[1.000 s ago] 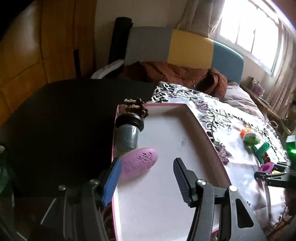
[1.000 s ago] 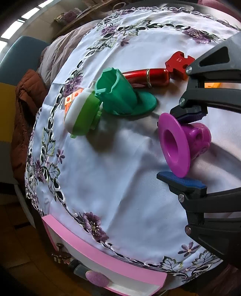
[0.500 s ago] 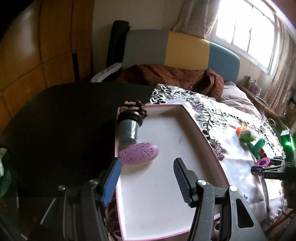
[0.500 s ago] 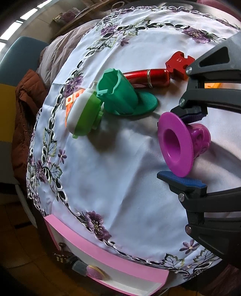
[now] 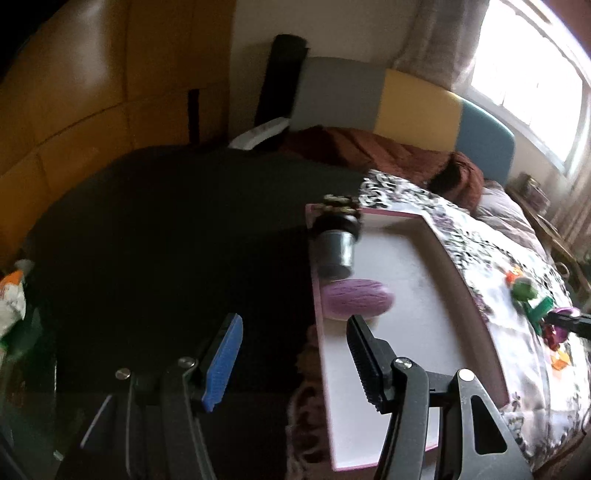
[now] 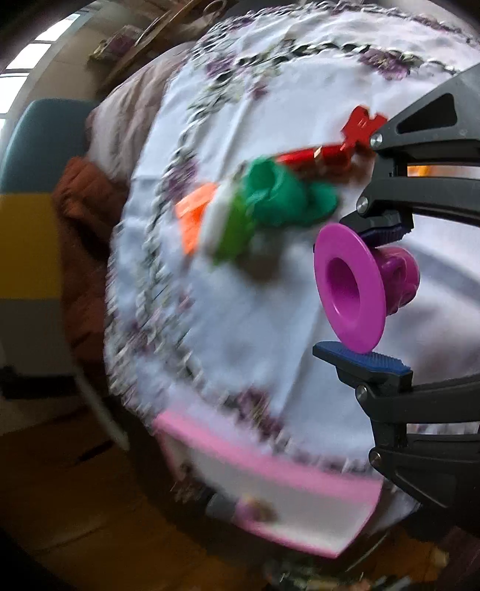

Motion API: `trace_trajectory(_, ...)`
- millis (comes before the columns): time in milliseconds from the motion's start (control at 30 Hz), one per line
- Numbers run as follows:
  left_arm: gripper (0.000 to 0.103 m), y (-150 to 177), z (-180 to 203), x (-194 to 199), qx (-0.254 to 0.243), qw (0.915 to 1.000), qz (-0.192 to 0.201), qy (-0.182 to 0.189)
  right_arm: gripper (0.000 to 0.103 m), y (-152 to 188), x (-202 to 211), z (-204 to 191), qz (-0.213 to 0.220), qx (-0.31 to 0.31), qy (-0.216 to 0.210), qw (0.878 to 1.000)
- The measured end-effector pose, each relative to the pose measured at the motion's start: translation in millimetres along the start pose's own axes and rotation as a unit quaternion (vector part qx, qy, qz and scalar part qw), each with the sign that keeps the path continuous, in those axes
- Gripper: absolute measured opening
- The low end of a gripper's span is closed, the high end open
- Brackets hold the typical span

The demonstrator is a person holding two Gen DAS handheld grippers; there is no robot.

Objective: Organize rigid objects
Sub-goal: 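Carry the magenta cup into the tray beside the soap and open the right gripper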

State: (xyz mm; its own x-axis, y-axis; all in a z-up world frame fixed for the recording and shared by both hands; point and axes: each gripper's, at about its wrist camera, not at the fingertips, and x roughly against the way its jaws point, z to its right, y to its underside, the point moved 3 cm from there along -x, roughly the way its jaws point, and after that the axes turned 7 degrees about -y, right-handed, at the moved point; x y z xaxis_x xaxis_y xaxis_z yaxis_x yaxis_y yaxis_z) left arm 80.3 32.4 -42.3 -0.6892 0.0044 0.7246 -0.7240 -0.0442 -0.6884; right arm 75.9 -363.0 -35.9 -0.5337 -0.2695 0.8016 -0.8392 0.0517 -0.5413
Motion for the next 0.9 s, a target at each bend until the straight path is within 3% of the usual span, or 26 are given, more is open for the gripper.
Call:
trace_trajectory(167,0.060,-0.6,-17.7,-1.6,0.020,0.9998,0.001,-0.009,0.047,-24.0,1.8,-86.7,0.017,0.070,-0.080,0.994)
trace_trajectory(233,0.060,-1.2,-23.1,-0.8,0.026,0.9996,0.003,-0.011,0.047,-27.6,-11.9,-130.3,0.007,0.099,-0.114,0.988)
trace_trajectory(400,0.060,-0.4,-33.1,-1.5,0.034,0.9994,0.001,-0.012,0.047,-18.6,-64.1,-211.0,-0.042,0.143,-0.150,0.977)
trace_trajectory(600,0.060,5.5,-49.7,-6.1,0.053,0.9984,-0.011,-0.019,0.048,-4.4,-123.6,-253.0,-0.097,0.138,-0.144,0.975)
trace_trajectory(733,0.060,10.0,-53.9,-6.0,0.054,0.9983,-0.013,-0.018,0.052,-6.4,-142.6,-263.2,-0.101,0.124,-0.146,0.976)
trace_trajectory(767,0.060,11.2,-54.0,-5.6,0.053,0.9983,-0.013,-0.018,0.054,-7.3,-141.6,-263.4,-0.096,0.120,-0.147,0.977)
trace_trajectory(867,0.060,11.3,-54.2,-5.4,0.052,0.9984,-0.013,-0.017,0.075,-11.1,-128.0,-259.4,-0.074,0.109,-0.166,0.977)
trace_trajectory(900,0.060,11.1,-54.0,-5.2,0.053,0.9984,-0.012,-0.017,0.077,-12.1,-120.1,-256.3,-0.066,0.106,-0.173,0.977)
